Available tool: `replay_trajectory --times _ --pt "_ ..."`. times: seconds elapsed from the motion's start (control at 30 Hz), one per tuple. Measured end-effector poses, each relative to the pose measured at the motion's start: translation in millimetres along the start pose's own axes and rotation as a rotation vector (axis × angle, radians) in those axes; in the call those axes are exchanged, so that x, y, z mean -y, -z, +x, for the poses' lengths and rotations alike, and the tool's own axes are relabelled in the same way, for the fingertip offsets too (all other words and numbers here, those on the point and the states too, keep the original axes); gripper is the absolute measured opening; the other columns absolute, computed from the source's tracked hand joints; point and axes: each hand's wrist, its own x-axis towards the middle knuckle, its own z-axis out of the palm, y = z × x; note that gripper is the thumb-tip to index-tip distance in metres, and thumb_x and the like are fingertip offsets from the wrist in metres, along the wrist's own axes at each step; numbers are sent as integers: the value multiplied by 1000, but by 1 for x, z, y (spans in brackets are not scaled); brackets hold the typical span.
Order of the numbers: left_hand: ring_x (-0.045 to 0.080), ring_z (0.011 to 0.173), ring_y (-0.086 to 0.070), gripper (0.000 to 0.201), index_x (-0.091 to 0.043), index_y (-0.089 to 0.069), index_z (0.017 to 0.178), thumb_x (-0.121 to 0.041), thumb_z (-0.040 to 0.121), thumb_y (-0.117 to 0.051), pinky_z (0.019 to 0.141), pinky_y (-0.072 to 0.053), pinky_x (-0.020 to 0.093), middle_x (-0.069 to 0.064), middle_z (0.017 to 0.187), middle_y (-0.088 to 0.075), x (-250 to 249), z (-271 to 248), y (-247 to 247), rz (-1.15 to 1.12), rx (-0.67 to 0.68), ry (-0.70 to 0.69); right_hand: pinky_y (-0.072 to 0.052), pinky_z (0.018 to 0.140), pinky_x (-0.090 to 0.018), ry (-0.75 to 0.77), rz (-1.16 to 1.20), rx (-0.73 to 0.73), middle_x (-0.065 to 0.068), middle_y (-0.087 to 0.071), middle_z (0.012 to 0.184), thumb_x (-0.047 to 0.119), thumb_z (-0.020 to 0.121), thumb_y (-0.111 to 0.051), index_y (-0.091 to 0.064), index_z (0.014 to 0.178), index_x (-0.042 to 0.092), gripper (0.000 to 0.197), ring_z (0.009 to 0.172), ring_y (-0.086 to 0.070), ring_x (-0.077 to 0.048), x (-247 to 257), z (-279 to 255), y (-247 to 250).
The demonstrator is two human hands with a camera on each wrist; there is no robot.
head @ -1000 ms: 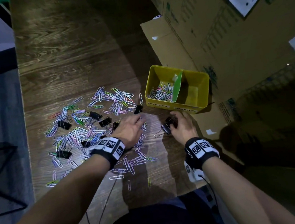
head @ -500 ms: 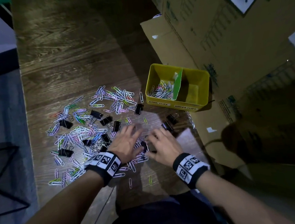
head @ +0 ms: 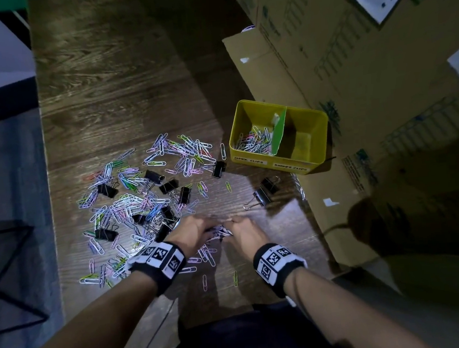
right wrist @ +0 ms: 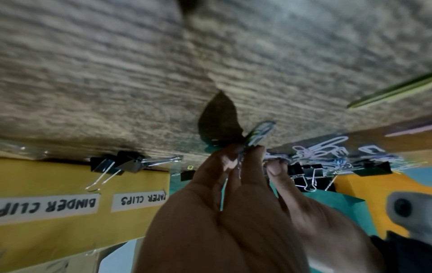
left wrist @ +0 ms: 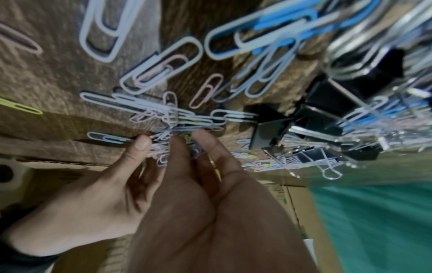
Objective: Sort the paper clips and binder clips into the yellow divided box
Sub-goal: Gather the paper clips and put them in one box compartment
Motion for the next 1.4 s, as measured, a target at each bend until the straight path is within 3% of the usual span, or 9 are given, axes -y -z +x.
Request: replay_trajectory --times 0.23,0.37,0.43,0.6,0.9,1.0,1.1,1.23,1.4 --pt "4 58 -61 29 -27 -67 106 -14 80 -70 59 -49 17 -14 84 -69 0 -6 13 -382 -123 270 -50 87 -35 -31 199 -19 -12 -68 103 23 88 -64 -64 118 14 32 93 -62 -25 -16 -5 10" --pt "17 67 -69 12 -20 -73 81 -10 73 -73 72 -55 33 3 75 -74 5 0 25 -799 -143 398 -50 77 -16 -41 429 -86 -7 -70 99 24 79 -74 -64 120 19 43 82 -61 -14 -25 -9 20" --pt "18 63 -67 9 -12 -73 80 -8 72 -72 67 -57 31 10 74 -73 1 5 38 -895 -133 382 -47 75 -11 -20 522 -129 -6 -70 103 21 77 -76 -66 115 18 40 85 -61 -14 -27 -11 30" --pt "16 66 -67 10 -10 -74 83 -5 76 -69 61 -57 27 7 79 -74 -26 30 86 -1011 -182 280 -57 82 -42 -25 880 -316 -7 -72 98 11 71 -79 -71 103 20 35 90 -66 -31 -14 -12 67" --pt "9 56 -64 13 -7 -66 85 4 82 -62 52 -53 17 0 66 -71 -80 122 131 -1193 -429 121 -56 69 -18 19 1297 -641 3 -75 78 -10 78 -68 -61 113 -8 37 67 -66 0 9 26 160" --pt "3 57 -60 11 -10 -66 85 0 83 -63 55 -50 19 -1 67 -68 -79 148 130 -912 -456 120 -57 80 -27 -121 1222 -686 -7 -72 93 3 77 -75 -64 110 -1 35 77 -67 -12 -1 60 172" --pt "16 79 -66 15 -16 -70 95 -16 81 -68 78 -54 34 4 86 -71 -68 166 127 -584 -331 154 -56 85 -37 -227 1013 -665 -10 -73 101 14 76 -76 -70 105 9 30 86 -70 -17 -14 87 171" --pt "18 94 -62 28 -23 -65 113 -25 85 -62 85 -47 29 1 101 -70 -66 165 128 -229 -134 167 -48 97 -31 -281 754 -570 -4 -67 118 21 83 -70 -62 122 12 41 108 -63 -18 -18 94 171" --pt "9 107 -60 55 -16 -46 135 -14 84 -65 95 -49 35 5 120 -64 -53 145 120 -692 -218 218 -41 106 -34 -161 654 -454 -5 -55 135 25 86 -65 -52 134 15 50 124 -52 -19 -21 86 162"
